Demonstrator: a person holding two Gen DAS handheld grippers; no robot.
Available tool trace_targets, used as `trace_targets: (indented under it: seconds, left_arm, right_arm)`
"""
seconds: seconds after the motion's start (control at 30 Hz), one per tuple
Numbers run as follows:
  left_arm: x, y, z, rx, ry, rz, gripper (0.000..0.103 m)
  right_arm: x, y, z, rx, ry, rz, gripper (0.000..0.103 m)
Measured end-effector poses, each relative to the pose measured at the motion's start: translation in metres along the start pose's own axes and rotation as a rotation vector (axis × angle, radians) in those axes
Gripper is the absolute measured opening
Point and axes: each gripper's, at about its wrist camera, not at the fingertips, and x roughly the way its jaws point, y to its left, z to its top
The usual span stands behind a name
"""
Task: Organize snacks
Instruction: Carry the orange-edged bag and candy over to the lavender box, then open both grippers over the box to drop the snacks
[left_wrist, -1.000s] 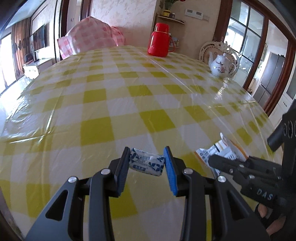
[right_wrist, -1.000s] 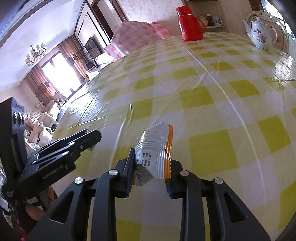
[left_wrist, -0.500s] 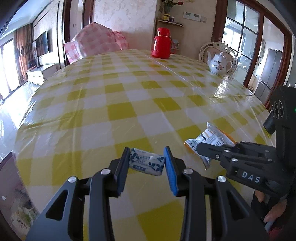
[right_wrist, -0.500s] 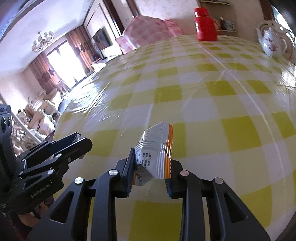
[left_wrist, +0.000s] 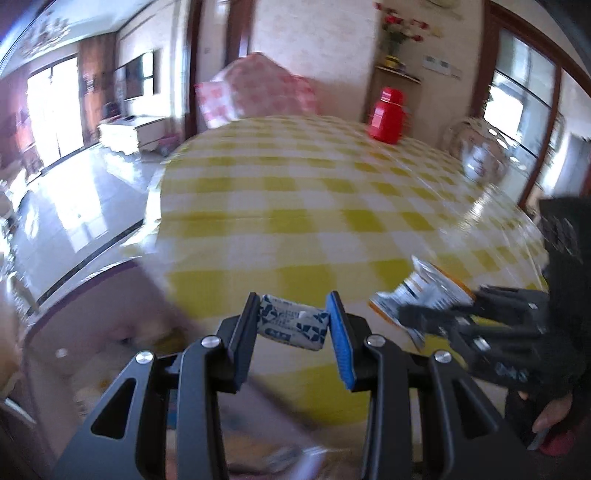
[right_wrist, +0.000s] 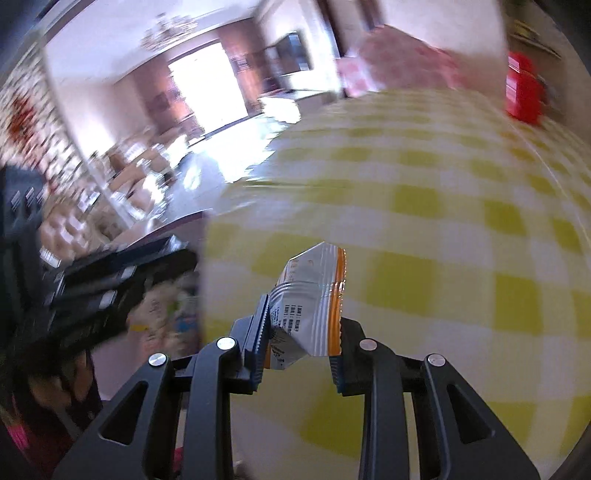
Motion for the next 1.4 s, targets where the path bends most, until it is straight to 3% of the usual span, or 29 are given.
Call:
trace_targets:
  seconds: [0.27,0.33,0.37,0.4,0.43,0.67,0.8,0.97,1.03,1.1,1.13,1.4]
  left_arm:
    - [-0.028,0.093,-0.021,-0.078,0.058,0.14,0.039]
    - [-0.034,0.113,-0.028,-0.125,0.06,0.151,0.056]
    - [-0.035,0.119,-0.029,-0.136,0.054,0.163,0.083]
    - [-0.036,0.122,-0.03,-0.139,0.042,0.18,0.096]
    - [-0.038,0.125,-0.029,-0.133,0.025,0.2,0.1]
    - [-0.046,0.132,-0.022,-0.212,-0.018,0.23,0.102]
    - [-0.053,0.136,-0.018,-0.285,-0.025,0.164,0.101]
    - [-0.037,0.154,-0.027,-0.429,0.079,0.056,0.101]
    - [-0.033,0.154,-0.03,-0.426,0.104,0.14,0.101]
    - [-0.031,0.148,-0.029,-0.371,0.136,0.321,0.101]
    - [-0.029,0.146,-0.03,-0.352,0.141,0.345,0.102]
    - [-0.019,0.146,-0.034,-0.354,0.175,0.326,0.102]
  right_arm:
    - [0.047,0.101,-0.001,-0.198,0.104,0.108,0.029]
    - [0.059,0.12,-0.004,-0.245,0.12,0.121,0.036]
    - [0.062,0.124,-0.005,-0.259,0.118,0.117,0.043]
    - [0.063,0.128,-0.006,-0.27,0.105,0.106,0.065]
    - [0.064,0.129,-0.007,-0.274,0.094,0.094,0.078]
    - [0.068,0.129,-0.007,-0.268,0.154,0.041,0.087]
    - [0.075,0.141,-0.007,-0.279,0.265,-0.063,0.087]
    - [0.076,0.147,-0.013,-0.328,0.305,-0.149,0.087]
    - [0.077,0.146,-0.015,-0.317,0.307,-0.149,0.087]
    - [0.079,0.143,-0.013,-0.301,0.308,-0.149,0.087]
    - [0.08,0.143,-0.012,-0.293,0.309,-0.15,0.087]
    - [0.081,0.135,-0.007,-0.24,0.31,-0.158,0.087]
